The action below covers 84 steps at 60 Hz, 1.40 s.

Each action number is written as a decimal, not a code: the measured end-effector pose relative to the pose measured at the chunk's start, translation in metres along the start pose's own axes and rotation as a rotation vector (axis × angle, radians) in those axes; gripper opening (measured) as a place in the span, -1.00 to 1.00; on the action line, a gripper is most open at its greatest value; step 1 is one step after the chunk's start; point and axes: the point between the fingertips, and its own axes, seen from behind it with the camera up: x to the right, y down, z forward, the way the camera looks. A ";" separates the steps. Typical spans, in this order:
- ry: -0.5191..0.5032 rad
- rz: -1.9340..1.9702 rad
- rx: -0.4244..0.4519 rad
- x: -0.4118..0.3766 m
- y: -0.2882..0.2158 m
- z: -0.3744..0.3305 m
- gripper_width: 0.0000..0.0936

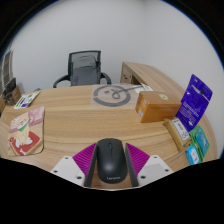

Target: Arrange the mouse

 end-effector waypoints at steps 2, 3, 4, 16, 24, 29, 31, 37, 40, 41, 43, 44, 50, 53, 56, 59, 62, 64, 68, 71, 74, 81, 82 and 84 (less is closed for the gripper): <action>0.002 -0.002 -0.009 0.000 0.002 0.000 0.06; 0.006 -0.003 -0.008 0.000 0.002 0.000 0.05; 0.009 -0.008 -0.010 0.001 0.003 -0.001 0.05; 0.009 -0.014 -0.028 0.000 0.002 -0.002 -0.24; 0.008 -0.005 -0.039 -0.002 0.002 -0.006 -0.37; 0.010 0.006 -0.021 -0.003 -0.010 -0.022 -0.37; 0.015 0.001 -0.001 -0.004 -0.021 -0.031 -0.37; -0.027 0.004 0.034 -0.027 -0.058 -0.061 -0.37; -0.049 -0.012 0.061 -0.044 -0.081 -0.074 -0.37; -0.057 -0.016 0.071 -0.050 -0.089 -0.078 -0.37; -0.072 -0.022 0.097 -0.065 -0.105 -0.087 -0.37; -0.082 -0.030 0.107 -0.073 -0.112 -0.091 -0.37; -0.165 -0.059 0.160 -0.137 -0.146 -0.110 -0.37; -0.199 -0.079 0.162 -0.172 -0.152 -0.114 -0.37; -0.234 -0.088 0.165 -0.208 -0.154 -0.114 -0.37; -0.257 -0.107 0.156 -0.241 -0.149 -0.106 -0.37; -0.292 -0.104 0.162 -0.273 -0.144 -0.098 -0.37; -0.305 -0.108 0.138 -0.291 -0.132 -0.090 -0.37; -0.335 -0.101 0.085 -0.322 -0.104 -0.073 -0.37; -0.327 -0.124 0.052 -0.333 -0.083 -0.060 -0.37; -0.314 -0.145 0.039 -0.340 -0.066 -0.049 -0.36; -0.303 -0.158 -0.007 -0.348 -0.030 -0.035 -0.32; -0.302 -0.163 -0.013 -0.347 -0.027 -0.034 -0.31; -0.294 -0.171 -0.018 -0.345 -0.020 -0.033 -0.27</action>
